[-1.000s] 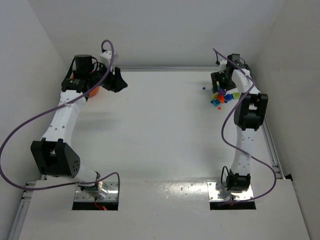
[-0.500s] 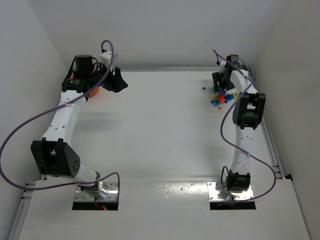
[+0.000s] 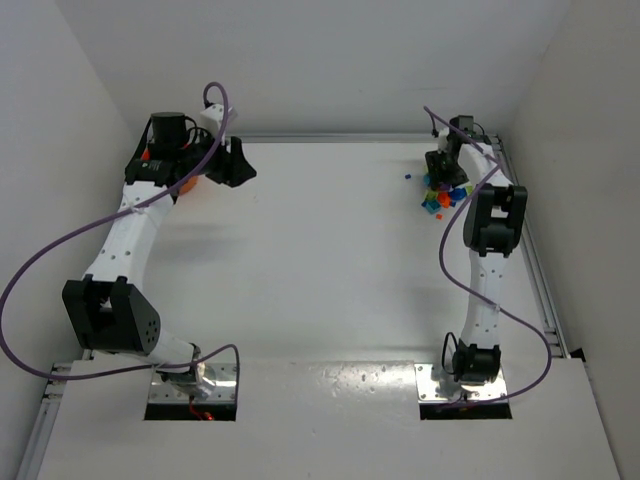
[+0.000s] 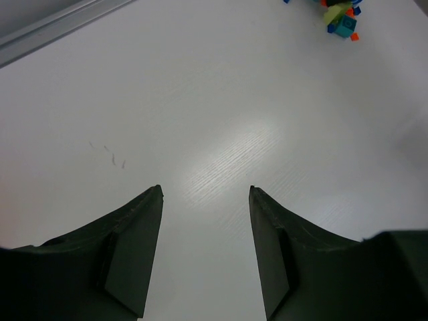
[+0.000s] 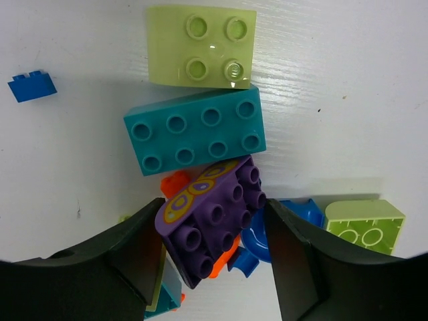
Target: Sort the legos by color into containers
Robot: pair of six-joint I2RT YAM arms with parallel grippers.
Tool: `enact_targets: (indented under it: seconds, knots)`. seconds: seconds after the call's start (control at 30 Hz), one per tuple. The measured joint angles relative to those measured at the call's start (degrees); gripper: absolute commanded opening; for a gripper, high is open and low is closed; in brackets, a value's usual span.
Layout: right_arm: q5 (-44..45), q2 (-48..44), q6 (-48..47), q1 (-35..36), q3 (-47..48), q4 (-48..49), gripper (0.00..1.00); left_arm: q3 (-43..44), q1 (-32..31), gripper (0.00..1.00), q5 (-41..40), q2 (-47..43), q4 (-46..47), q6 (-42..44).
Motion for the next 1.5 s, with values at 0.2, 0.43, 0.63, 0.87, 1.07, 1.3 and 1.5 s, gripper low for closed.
enact_targets:
  seconds: [0.2, 0.43, 0.63, 0.87, 1.07, 1.3, 1.5]
  knots:
    - [0.7, 0.1, -0.2, 0.0, 0.0, 0.1, 0.49, -0.2, 0.0, 0.60, 0.0, 0.0, 0.4, 0.0]
    - [0.5, -0.3, -1.0, 0.0, -2.2, 1.0, 0.32, -0.6, 0.0, 0.60, 0.0, 0.0, 0.4, 0.0]
    - [-0.6, -4.3, -2.4, 0.0, -7.6, 1.6, 0.16, -1.1, 0.0, 0.60, 0.3, 0.0, 0.6, 0.0]
    - [-2.8, -10.7, -3.7, 0.0, -10.3, 1.6, 0.12, -3.1, 0.0, 0.60, 0.7, -0.1, 1.0, 0.0]
    - [-12.6, -16.1, -6.1, -0.1, -11.1, -2.4, 0.12, -6.2, 0.6, 0.61, 4.9, -2.0, 3.2, -1.0]
    - [-38.4, -20.7, -18.3, 2.0, -10.2, -22.4, 0.12, -14.8, 3.9, 0.61, 24.9, -0.8, 12.3, -11.7]
    - [-51.1, -23.1, -26.5, 10.3, -12.2, -31.9, 0.13, -18.9, 1.3, 0.64, 30.7, 0.1, 16.9, -16.8]
